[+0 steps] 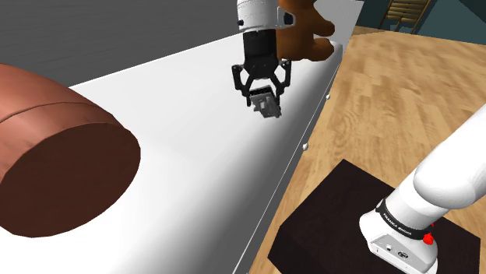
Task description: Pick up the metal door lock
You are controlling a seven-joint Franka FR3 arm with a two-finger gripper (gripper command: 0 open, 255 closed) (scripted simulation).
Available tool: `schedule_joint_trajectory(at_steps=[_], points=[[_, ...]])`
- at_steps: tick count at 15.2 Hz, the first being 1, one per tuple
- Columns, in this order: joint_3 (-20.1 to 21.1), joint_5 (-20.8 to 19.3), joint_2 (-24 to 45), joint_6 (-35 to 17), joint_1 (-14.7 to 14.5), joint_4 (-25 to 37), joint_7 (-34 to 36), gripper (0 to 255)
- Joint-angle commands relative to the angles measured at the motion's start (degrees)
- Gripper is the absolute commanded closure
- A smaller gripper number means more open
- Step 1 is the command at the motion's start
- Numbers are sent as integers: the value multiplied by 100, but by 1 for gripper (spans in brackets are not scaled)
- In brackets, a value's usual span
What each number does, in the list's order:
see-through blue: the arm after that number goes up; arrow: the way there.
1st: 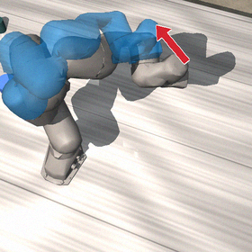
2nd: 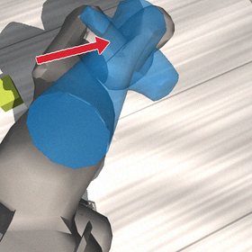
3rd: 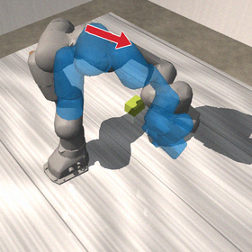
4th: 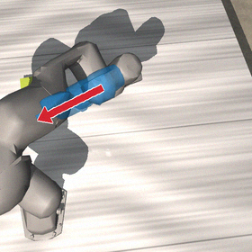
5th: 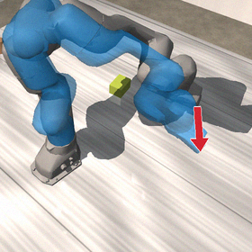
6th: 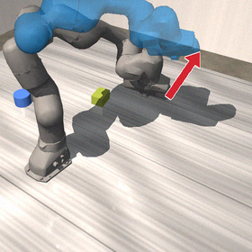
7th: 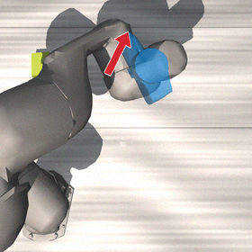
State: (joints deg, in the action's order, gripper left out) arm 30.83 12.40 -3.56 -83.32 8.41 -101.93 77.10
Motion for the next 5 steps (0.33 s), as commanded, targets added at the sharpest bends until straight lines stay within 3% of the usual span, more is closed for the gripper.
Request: schedule_joint_trajectory(at_steps=[1, 5], points=[[-1, -12, 32, 168, 2, 199, 38, 255], [-2, -19, 56, 332, 3, 387, 74, 255]])
